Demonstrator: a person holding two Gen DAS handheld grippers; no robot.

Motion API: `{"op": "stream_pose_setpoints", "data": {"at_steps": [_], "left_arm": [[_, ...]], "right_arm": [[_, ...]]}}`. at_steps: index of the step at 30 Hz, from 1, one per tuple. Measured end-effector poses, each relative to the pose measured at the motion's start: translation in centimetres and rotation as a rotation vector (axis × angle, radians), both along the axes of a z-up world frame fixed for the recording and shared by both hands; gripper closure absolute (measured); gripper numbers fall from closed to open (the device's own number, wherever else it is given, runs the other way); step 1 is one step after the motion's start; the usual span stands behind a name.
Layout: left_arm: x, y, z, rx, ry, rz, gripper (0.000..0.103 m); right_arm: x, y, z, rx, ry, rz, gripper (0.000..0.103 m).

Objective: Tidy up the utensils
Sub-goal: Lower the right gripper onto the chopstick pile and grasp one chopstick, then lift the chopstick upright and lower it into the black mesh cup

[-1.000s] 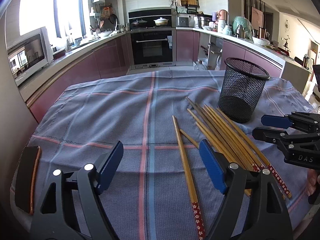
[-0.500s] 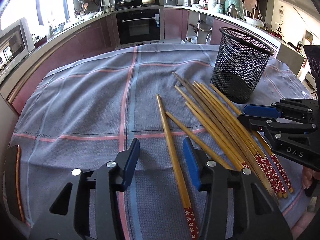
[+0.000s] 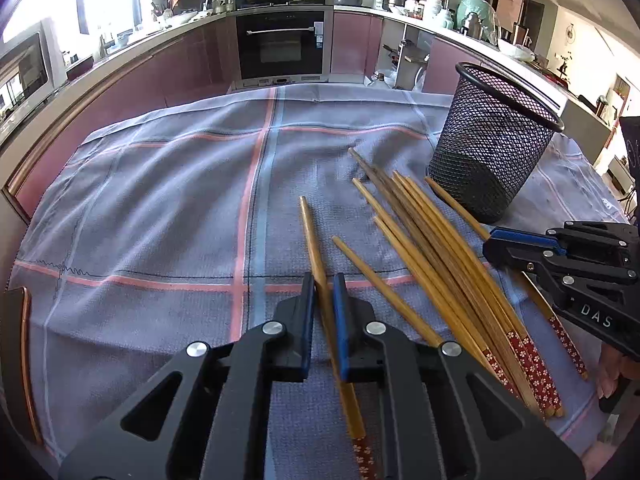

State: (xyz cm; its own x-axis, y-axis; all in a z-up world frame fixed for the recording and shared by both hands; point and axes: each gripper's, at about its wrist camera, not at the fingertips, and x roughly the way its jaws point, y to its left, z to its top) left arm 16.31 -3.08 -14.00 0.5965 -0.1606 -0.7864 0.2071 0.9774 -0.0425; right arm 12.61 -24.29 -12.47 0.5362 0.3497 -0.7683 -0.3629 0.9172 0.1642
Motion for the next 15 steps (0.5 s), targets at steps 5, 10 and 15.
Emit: {"op": "stream_pose_setpoints", "data": {"at_steps": [5, 10, 15], "left_arm": [[-0.3, 0.4, 0.3, -0.02, 0.0, 0.007, 0.096], [-1.7, 1.3, 1.4, -0.052, -0.022, -0.008, 0.096], [-3.2, 2.5, 3.5, -0.117, -0.054, -0.052, 0.096]], "right_arm": [[-0.9, -0.3, 1.3, 0.021, -0.033, 0.02, 0.098], [-2.0, -1.2, 3.3, 0.071, -0.082, 0.034, 0.098], [-3.2, -2.3, 5.8, 0.123, -0.151, 0.034, 0.098]]}}
